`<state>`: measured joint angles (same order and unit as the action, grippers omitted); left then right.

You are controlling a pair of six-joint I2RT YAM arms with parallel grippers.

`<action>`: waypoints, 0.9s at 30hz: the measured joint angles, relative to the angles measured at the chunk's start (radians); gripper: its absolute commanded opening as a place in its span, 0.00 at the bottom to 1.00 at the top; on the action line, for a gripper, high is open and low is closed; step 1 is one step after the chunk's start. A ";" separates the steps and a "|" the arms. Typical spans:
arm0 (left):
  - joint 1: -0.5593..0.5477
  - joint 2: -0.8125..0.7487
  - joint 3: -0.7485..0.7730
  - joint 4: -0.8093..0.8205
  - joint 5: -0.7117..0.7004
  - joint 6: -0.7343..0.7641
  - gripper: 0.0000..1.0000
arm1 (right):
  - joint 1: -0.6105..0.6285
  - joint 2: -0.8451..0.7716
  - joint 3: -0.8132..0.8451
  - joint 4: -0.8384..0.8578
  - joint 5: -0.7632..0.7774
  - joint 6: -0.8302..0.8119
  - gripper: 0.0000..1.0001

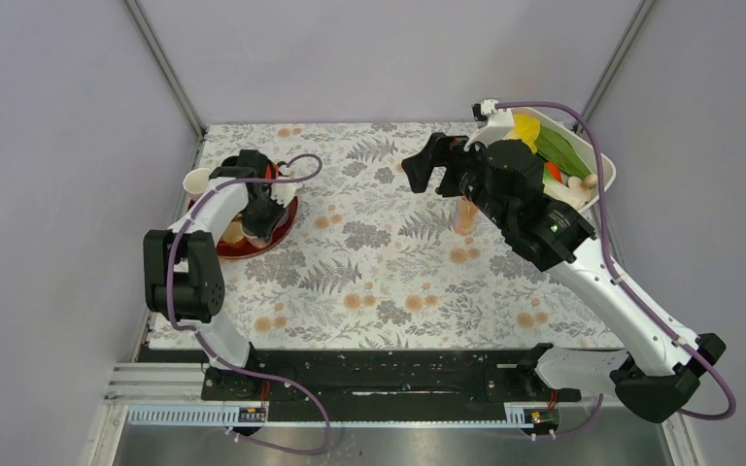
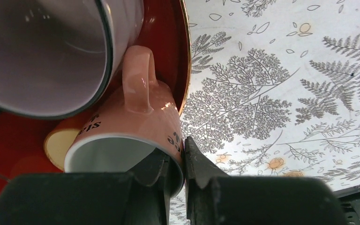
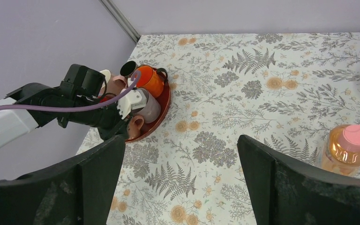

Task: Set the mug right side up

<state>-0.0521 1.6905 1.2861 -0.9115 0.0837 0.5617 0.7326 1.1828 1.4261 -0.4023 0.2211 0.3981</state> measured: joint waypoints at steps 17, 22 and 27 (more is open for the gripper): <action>0.001 0.054 0.044 0.008 0.016 0.040 0.65 | 0.000 -0.007 -0.009 -0.051 0.011 -0.037 1.00; 0.001 -0.053 0.073 -0.045 0.079 0.005 0.70 | -0.003 0.019 0.026 -0.161 0.095 -0.076 0.99; 0.001 -0.332 0.092 -0.066 0.154 -0.087 0.74 | -0.120 -0.026 -0.056 -0.227 0.128 -0.082 0.99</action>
<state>-0.0513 1.3586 1.3777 -0.9771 0.2382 0.4744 0.6125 1.1572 1.3705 -0.6289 0.3492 0.3164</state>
